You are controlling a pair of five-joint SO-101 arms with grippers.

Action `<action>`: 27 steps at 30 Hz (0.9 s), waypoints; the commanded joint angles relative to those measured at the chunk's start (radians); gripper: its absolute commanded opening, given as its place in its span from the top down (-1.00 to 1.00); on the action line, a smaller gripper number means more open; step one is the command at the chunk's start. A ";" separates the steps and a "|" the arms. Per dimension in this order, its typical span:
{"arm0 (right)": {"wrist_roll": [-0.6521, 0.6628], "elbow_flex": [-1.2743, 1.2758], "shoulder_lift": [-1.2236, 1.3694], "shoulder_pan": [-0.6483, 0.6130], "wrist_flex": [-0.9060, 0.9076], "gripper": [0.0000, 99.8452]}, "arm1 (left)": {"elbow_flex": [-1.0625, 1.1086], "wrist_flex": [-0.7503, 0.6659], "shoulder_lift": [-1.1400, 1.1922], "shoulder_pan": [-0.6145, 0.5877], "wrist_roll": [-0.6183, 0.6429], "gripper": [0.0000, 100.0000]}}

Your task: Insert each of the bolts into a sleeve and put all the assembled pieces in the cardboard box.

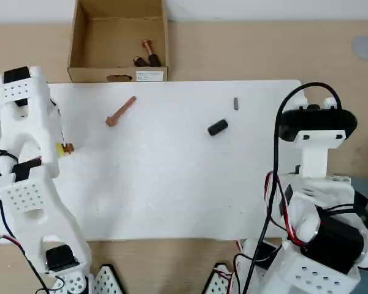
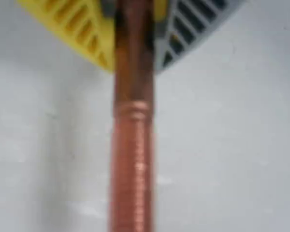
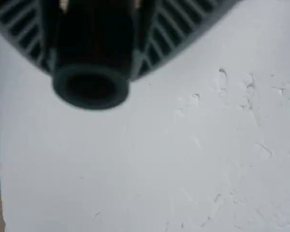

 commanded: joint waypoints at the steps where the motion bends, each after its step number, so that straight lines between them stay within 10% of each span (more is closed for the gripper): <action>1: 0.002 0.001 -0.010 0.005 0.015 0.98 | -0.055 0.014 -0.074 -0.003 0.009 0.69; 12: 0.002 0.001 -0.010 0.005 0.015 0.98 | -0.133 0.014 -0.076 0.002 -0.176 0.50; 27: 0.003 0.004 -0.004 0.005 0.012 0.98 | -0.216 0.015 -0.147 -0.098 -1.232 0.50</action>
